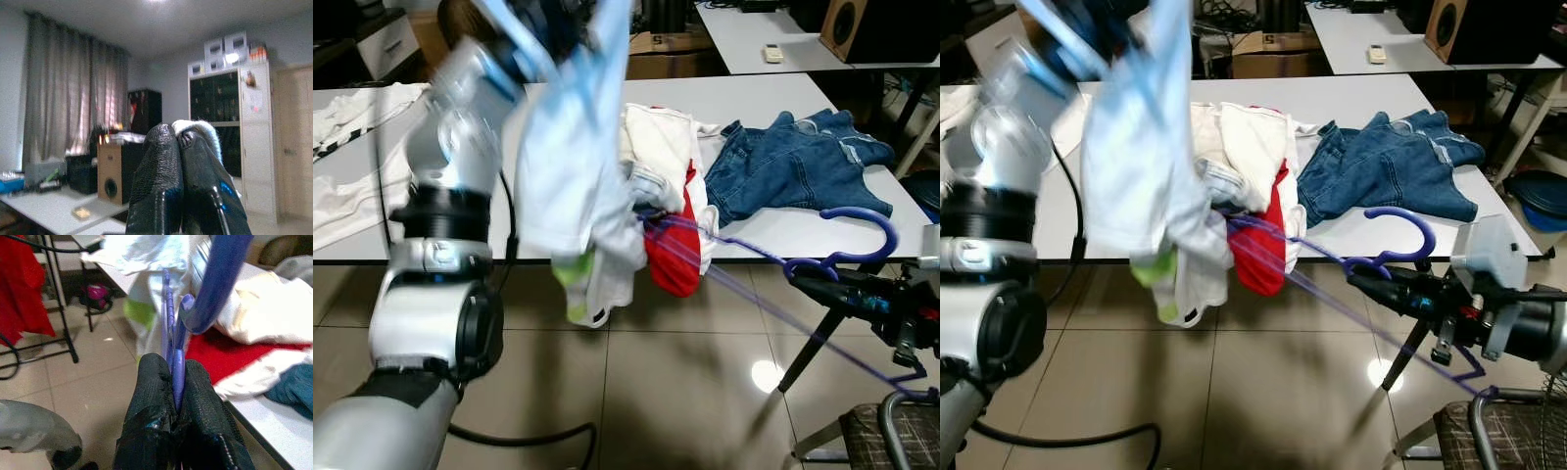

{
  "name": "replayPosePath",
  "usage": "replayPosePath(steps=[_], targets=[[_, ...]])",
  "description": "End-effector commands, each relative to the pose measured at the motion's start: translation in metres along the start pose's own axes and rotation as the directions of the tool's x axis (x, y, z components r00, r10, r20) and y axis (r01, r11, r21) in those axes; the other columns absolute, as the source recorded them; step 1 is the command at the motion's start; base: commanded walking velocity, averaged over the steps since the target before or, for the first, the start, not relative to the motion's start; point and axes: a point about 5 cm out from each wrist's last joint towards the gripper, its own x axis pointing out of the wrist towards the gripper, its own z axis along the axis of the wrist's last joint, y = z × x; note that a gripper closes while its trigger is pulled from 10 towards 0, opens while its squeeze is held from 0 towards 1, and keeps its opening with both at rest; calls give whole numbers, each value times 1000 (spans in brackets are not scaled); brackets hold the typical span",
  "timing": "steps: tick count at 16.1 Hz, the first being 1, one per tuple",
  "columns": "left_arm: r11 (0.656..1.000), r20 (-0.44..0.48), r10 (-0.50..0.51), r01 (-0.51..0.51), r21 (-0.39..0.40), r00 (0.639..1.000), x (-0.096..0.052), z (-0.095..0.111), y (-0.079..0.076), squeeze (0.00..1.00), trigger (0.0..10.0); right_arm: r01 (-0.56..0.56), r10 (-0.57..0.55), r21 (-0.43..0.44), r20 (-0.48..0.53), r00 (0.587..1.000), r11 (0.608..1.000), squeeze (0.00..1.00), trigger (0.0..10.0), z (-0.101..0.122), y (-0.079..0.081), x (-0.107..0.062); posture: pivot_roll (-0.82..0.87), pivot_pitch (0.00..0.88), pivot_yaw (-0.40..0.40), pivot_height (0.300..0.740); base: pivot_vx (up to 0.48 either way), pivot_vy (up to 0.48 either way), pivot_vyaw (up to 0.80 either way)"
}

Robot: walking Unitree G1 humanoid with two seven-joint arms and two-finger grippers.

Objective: Hang hanger

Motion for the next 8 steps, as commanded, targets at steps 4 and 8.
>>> replayPosePath(steps=[4, 8], targets=[[997, 77, 21, -26, 70, 997, 14, 27, 6, 0, 10000, -159, 164, -51, 97, 982, 986, 0, 10000, 33, 6, 6, -243, 0, 76, 740, 0, 0, 0], [989, -14, 29, -27, 146, 999, 13, 14, 8, 0, 10000, -146, 151, -65, 75, 986, 987, 0, 10000, 41, -2, 14, -233, 0, 68, 740, 0, 0, 0]])
